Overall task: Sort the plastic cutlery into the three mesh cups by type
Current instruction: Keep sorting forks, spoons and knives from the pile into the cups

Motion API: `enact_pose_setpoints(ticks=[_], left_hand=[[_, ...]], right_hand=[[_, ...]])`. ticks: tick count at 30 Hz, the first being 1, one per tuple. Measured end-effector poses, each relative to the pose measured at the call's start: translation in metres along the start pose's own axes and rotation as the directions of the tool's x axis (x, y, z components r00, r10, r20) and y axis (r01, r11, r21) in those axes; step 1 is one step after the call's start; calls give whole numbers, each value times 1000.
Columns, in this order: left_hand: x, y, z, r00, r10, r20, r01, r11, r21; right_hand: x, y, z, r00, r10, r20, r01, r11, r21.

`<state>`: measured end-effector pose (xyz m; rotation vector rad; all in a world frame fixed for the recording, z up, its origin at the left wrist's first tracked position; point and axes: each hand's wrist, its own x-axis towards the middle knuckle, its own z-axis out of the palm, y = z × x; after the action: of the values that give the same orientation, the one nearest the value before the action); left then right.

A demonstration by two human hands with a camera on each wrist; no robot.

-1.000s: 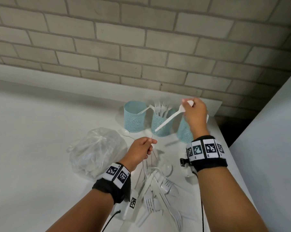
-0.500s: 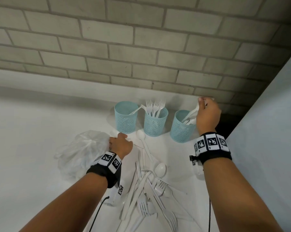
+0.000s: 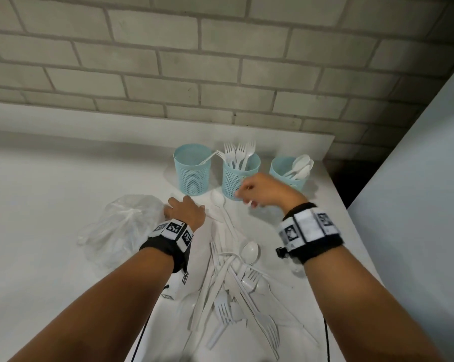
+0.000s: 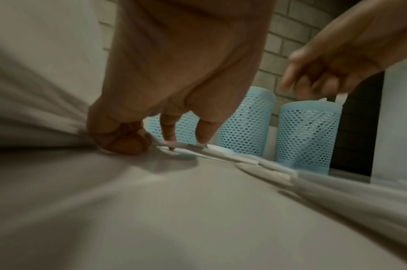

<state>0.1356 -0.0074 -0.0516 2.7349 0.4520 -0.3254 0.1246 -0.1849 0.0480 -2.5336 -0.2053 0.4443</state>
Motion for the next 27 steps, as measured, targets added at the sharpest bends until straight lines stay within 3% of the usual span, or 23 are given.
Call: enact_pose_setpoints(ticks=[2,5,9,12,15,19,22,27], left_hand=[[0,-1,0,1000,19,-5,-19,1000,2],[-3,-3,-2,996,85,-24,-84,995,50],[-3,-11,-5,991,134,-30,-133,991,21],[-7,-14,-8,982,147,-117,-162,978,-129],[-21,-10,-16,959,161,-235,-238,905,-353],[-44,-4,-34,907,261,-331,-392,810,-436],[-66,-6,-41,924,313,-221,-380,826,-416],[-105,-20,-33,910,387,148,-346,907,-241]], right_hand=[[13,-4,29,992,71,104,-43,965,-259],[23,-7,58,996,85,28,-68,927,-370],[32,-9,71,995,98,36,-76,919,-387],[29,-10,72,995,100,8,-90,919,-383],[22,-1,72,993,104,-53,-115,949,-294],[12,1,61,994,99,-34,-105,968,-227],[-2,0,47,994,105,38,-89,952,-291],[-22,17,34,959,269,85,-209,881,-425]])
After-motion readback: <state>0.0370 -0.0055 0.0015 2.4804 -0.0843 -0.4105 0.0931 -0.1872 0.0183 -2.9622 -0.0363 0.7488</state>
